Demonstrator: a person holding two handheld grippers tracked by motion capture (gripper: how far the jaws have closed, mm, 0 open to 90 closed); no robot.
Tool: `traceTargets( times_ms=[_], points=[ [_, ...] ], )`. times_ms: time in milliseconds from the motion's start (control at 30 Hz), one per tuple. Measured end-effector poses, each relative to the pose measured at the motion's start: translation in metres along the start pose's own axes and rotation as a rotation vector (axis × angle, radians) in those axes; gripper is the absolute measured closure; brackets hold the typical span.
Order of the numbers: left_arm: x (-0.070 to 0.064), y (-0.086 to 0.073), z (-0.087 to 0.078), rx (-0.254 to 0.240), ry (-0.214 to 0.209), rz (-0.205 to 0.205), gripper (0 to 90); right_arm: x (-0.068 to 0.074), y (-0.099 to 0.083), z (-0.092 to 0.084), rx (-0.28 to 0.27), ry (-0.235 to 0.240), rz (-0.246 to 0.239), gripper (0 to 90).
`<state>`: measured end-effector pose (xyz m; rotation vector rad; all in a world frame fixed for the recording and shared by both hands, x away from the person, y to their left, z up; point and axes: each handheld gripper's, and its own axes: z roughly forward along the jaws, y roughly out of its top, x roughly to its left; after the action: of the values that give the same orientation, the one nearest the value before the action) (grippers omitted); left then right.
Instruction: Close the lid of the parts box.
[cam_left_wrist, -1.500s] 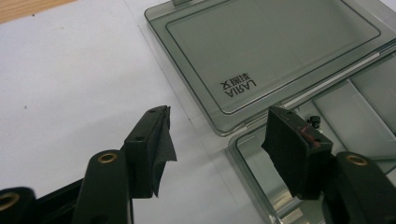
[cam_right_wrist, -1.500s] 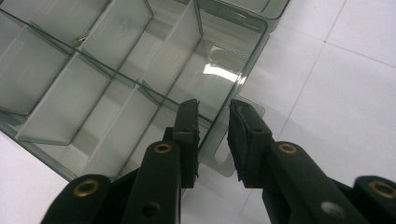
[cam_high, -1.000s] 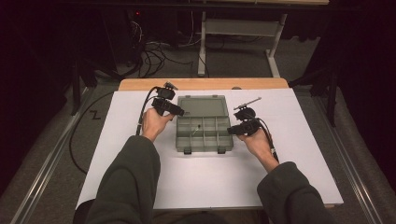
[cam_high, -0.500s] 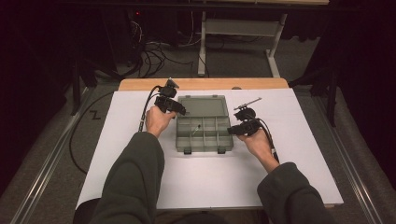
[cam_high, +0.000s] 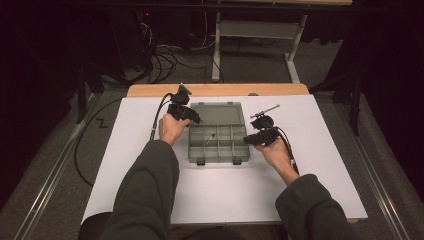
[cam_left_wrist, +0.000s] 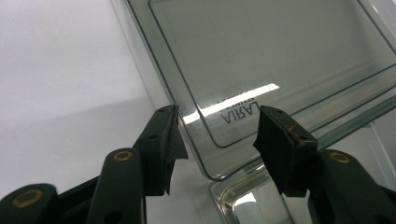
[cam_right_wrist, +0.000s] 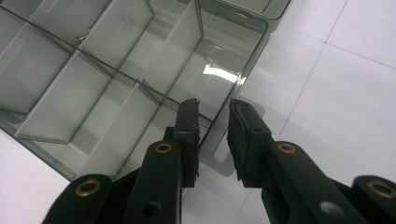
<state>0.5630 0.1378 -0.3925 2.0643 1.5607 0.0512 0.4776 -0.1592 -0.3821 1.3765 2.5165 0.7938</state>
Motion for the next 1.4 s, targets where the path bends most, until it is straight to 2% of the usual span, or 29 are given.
traceTargets(
  times_ms=[767, 833, 867, 900, 1200, 1400],
  points=[
    [0.005, 0.0, 0.01, 0.012, -0.032, -0.041, 44.0, 0.0, 0.0, 0.0, -0.002, -0.002, -0.003, 75.4],
    [0.007, 0.0, 0.01, 0.014, -0.053, -0.055, 43.5, 0.0, 0.0, 0.0, -0.002, -0.002, -0.004, 75.4],
    [0.005, 0.0, 0.01, 0.03, -0.06, -0.087, 43.8, 0.0, 0.0, 0.0, -0.001, -0.002, -0.004, 75.4],
    [0.007, 0.0, 0.012, 0.015, -0.062, -0.064, 43.3, 0.0, 0.0, 0.0, -0.003, -0.003, -0.007, 75.4],
    [0.008, 0.0, 0.011, 0.009, -0.072, -0.075, 43.3, 0.001, 0.0, 0.0, 0.001, -0.008, -0.011, 75.6],
    [0.007, 0.001, 0.006, -0.003, -0.068, -0.064, 46.6, 0.002, 0.0, 0.0, 0.007, -0.013, -0.012, 75.9]
  ],
)
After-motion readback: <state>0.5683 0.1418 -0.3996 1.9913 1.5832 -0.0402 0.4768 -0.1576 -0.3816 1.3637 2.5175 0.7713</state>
